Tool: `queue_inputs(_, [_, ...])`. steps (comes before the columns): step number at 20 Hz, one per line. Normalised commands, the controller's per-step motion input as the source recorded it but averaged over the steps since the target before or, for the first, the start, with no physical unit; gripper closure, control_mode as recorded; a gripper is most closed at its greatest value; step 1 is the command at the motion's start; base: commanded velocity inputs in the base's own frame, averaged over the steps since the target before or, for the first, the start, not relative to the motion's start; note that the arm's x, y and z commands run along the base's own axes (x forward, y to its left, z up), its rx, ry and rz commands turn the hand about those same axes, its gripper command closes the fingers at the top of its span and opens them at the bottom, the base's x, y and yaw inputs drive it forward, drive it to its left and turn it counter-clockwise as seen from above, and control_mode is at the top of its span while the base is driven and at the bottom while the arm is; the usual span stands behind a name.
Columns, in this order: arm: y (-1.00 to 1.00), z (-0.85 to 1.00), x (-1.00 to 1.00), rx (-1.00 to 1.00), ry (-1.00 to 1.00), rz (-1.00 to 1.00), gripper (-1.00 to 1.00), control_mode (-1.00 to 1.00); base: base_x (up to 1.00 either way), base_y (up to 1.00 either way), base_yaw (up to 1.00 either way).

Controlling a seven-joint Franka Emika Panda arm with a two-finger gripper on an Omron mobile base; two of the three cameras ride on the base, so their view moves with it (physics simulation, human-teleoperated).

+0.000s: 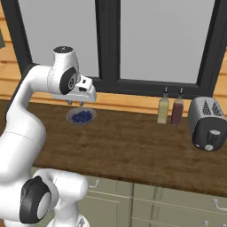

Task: Take a straw from the drawer in front and place it inside the glass cup on the dining counter.

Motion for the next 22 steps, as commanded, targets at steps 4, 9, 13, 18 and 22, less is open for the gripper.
queue_inputs(4, [0.00,0.00,0.00,0.00,0.00,0.00,-1.00,1.00,-0.09,0.00,0.00])
queue_inputs(9, [0.00,0.00,0.00,0.00,0.00,0.00,-1.00,1.00,-0.70,-0.02,0.00])
queue_inputs(13, [0.00,0.00,0.00,0.00,0.00,0.00,-1.00,1.00,-0.73,-0.21,0.00])
queue_inputs(18, [0.00,0.00,0.00,0.00,0.00,0.00,-1.00,1.00,0.00,-0.49,0.14])
queue_inputs(22, [0.00,0.00,0.00,0.00,0.00,0.00,-1.00,1.00,0.20,-0.83,0.41])
